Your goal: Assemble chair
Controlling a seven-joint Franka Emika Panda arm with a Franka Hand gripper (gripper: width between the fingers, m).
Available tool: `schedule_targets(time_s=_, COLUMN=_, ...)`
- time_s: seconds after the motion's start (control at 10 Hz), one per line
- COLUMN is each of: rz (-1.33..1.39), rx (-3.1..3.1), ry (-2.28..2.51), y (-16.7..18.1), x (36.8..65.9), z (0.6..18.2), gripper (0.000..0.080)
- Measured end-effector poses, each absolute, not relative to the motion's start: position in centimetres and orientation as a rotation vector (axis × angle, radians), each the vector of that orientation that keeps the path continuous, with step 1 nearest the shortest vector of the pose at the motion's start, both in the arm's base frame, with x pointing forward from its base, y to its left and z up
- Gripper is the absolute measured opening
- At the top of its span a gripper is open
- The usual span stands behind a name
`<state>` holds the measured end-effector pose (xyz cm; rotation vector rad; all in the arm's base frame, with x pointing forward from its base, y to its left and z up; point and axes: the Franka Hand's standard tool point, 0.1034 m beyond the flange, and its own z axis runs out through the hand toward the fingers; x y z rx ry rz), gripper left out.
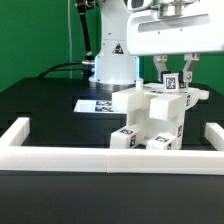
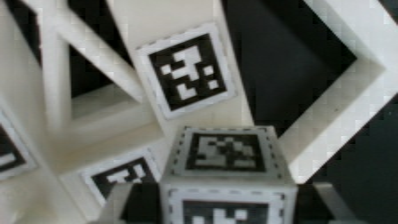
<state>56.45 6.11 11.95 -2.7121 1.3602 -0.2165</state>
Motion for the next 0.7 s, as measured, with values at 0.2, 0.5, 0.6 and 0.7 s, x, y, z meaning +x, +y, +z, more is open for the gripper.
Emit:
schedule_targets(time_s=0.2, rz=-0.206, rx=-2.638, ry=1.48, y=6.2, x=56.44, z=11.95, gripper=0.0289)
schedule_targets(time_s=0.5, rz=-0.194, rx=-2.552, ry=1.606, y=6.3, x=56.43, z=11.94, gripper=0.0289)
schedule_targets(time_s=0.6, rz=-0.197, rx=-2.579, ry=1.567, y=6.28, x=56.43, z=11.91, gripper=0.0363)
schedule_targets(time_s=0.7, rz=-0.202, rx=-2.625, ry=1.499, y=6.27, x=56.44, z=11.85, gripper=0.0363)
